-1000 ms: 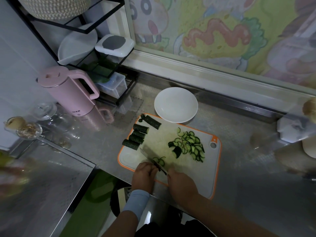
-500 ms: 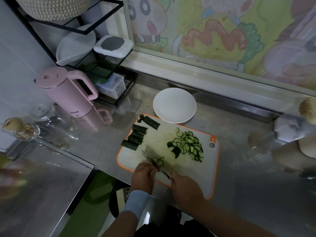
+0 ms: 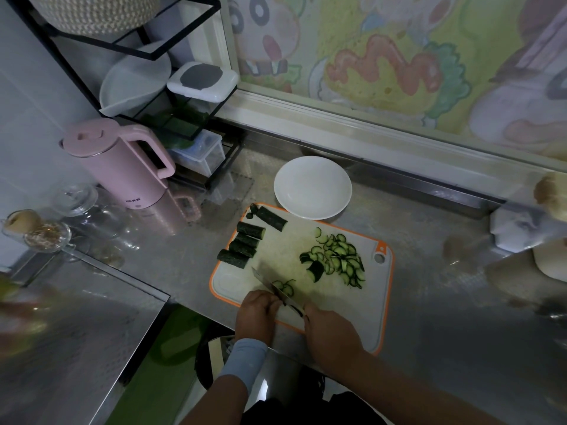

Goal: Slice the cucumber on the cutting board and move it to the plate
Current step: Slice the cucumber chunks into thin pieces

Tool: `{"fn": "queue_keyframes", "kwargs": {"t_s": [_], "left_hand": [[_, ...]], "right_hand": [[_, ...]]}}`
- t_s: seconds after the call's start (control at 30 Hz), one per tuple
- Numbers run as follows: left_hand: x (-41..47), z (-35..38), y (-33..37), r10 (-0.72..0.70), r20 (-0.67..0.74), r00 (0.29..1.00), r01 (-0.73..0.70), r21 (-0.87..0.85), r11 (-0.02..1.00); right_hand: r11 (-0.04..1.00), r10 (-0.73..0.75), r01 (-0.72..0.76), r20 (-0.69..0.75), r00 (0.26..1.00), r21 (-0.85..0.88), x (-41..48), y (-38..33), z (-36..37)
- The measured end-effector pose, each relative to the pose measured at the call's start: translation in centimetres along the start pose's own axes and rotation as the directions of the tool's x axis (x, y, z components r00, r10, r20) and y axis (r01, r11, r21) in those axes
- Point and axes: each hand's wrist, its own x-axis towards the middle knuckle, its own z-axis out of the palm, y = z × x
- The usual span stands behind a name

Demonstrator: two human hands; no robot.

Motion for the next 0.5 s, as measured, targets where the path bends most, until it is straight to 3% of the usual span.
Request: {"fn": "queue_keyframes", "kwargs": {"t_s": [0.4, 0.5], "left_hand": [[0.0, 0.2, -0.2, -0.004, -0.026, 1.000, 0.004, 0.009, 1.000], [0.0, 0.2, -0.2, -0.002, -0.023, 1.000, 0.002, 0.003, 1.000]], "right_hand": [[0.997, 0.001, 0.002, 0.048, 0.999, -0.071, 1.1, -0.2, 1.4], [0.998, 0.007, -0.007, 0.004, 1.000, -0.063, 1.4, -0.3, 1.7]]}}
